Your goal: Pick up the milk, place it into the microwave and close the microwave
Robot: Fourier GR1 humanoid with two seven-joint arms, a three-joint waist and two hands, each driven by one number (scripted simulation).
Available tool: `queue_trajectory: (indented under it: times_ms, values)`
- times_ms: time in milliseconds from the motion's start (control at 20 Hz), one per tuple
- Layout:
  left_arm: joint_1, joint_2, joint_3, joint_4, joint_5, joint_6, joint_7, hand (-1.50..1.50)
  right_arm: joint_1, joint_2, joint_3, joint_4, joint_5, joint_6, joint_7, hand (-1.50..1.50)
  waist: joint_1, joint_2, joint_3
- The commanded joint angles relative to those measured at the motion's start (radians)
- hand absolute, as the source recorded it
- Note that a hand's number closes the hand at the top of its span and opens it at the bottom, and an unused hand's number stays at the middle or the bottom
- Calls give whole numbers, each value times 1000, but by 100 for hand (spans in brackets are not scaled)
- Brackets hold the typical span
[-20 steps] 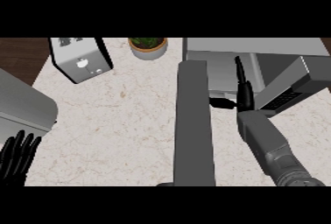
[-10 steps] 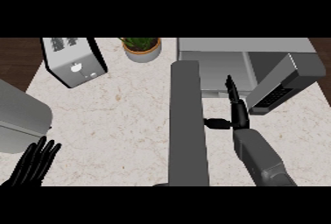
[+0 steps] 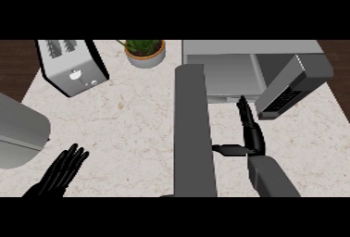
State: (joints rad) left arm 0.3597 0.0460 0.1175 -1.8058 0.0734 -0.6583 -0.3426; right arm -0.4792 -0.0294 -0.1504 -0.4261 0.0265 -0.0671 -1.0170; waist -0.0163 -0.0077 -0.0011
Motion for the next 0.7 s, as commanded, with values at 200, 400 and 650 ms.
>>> queue_trajectory:
  times_ms: [200,400,650]
  values:
    - [-69,-41,-118,-37,-113,44,71,150,270,-69,14,-299,-99,227,28,-150,-14,-3,0]
    - [-162,-24,-141,62,-179,72,45,150,434,-87,56,-552,-124,247,108,150,-6,2,-1]
    - [-328,-46,-243,135,-218,219,152,150,562,-121,30,-775,-210,279,225,-150,-7,5,0]
